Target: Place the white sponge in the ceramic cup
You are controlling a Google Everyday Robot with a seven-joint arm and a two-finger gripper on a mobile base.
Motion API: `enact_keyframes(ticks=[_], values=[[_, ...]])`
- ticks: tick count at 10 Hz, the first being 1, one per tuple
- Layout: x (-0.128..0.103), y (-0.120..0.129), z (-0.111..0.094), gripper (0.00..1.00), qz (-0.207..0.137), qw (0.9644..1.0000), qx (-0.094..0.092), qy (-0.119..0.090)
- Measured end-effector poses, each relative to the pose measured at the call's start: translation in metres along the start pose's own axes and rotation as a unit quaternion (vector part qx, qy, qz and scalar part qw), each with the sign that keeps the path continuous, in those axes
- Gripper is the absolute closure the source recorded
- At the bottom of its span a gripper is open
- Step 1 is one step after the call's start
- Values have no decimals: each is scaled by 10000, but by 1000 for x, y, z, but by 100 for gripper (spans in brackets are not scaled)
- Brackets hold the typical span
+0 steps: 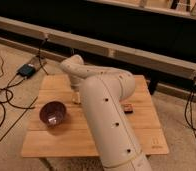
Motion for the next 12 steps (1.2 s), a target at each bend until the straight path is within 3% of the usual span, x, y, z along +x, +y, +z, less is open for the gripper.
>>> enact_keyframes(ticks=[5,9,10,12], values=[[-1,4,1,35,-7,10000,-27,-2],[2,2,7,35,-62,9999,89,103],[2,1,8,38,-59,9999,108,114],[2,2,9,57,-47,9999,115,115]])
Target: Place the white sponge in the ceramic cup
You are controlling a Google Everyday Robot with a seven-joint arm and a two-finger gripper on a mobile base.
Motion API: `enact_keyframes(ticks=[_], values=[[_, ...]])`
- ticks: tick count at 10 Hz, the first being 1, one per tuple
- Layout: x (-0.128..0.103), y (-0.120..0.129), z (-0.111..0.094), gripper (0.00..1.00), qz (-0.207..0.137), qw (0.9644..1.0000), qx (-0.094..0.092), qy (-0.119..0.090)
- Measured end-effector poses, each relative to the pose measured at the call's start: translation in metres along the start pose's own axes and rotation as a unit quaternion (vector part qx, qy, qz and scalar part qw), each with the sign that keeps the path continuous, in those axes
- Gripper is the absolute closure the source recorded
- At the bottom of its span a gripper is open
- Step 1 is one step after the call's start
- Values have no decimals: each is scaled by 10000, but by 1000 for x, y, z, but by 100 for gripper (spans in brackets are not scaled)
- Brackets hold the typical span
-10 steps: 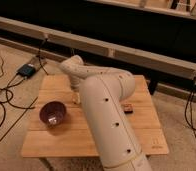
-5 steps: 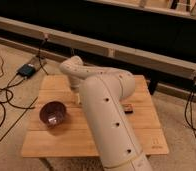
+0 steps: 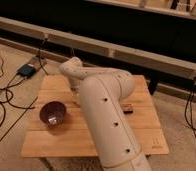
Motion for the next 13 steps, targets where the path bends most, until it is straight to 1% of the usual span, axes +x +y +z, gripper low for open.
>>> enact_keyframes(ticks=[2,4,5,6,7,8,9,10,11,13], values=[[-1,1,-2,80,27,10000,-11,-33],[-3,3,-6,98,48,9999,-38,-110],[-6,4,-10,100,41,9998,-40,-184],[-13,7,-20,100,9,9994,-25,-347],[-17,9,-27,100,-21,9990,-8,-450],[-23,14,-40,100,-89,9981,38,-615],[-26,16,-52,100,-153,9972,104,-727],[-29,19,-64,100,-209,9960,155,-852],[-32,21,-82,100,-247,9942,227,-1023],[-39,19,-110,100,-209,9903,319,-1336]])
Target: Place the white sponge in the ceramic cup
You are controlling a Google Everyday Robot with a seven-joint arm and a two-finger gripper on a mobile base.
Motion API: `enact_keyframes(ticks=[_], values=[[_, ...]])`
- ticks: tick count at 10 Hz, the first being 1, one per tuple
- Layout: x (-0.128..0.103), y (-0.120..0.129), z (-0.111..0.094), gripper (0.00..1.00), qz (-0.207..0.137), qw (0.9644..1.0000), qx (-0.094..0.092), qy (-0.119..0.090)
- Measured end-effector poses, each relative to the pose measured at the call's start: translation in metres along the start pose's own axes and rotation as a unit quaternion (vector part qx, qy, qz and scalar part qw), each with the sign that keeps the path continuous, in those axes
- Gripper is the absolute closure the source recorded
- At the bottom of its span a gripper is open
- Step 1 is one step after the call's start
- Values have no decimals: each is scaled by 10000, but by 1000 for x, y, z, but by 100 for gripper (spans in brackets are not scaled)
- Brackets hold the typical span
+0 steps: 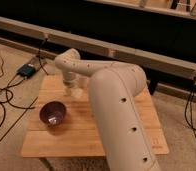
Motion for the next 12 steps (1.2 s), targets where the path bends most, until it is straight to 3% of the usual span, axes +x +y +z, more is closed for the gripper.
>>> enact_keyframes(ticks=[3,5,8,12], values=[[-26,-7,-43,100,143,9974,129,-698],[-31,-19,-60,100,389,9926,199,-1132],[-19,-47,-59,100,952,9823,196,-1599],[-16,-69,-58,100,1321,9699,142,-2042]])
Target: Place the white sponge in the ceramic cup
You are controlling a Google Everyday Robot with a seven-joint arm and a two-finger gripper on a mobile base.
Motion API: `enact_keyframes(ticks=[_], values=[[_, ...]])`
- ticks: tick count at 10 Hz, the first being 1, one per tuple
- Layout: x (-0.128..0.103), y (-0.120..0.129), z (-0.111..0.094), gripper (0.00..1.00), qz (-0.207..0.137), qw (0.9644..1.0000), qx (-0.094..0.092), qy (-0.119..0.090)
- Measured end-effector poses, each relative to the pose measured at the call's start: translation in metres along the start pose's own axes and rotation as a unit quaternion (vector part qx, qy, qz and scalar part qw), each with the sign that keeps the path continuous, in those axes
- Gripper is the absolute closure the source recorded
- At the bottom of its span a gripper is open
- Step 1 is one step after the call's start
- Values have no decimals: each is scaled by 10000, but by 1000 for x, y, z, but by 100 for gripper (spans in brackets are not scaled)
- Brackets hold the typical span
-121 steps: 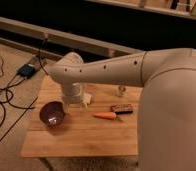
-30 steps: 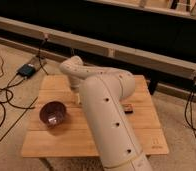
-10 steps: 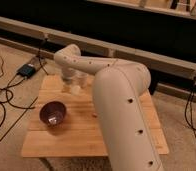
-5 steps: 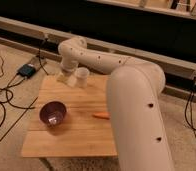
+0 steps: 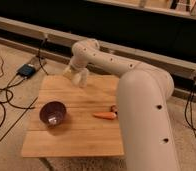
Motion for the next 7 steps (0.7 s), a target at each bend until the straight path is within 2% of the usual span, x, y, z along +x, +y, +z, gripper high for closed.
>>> enact_keyframes(ticks=[3,7], values=[[-9,-13,-6,100,119,9994,8,-311],[-10,-34,-3,100,395,9973,39,-611]])
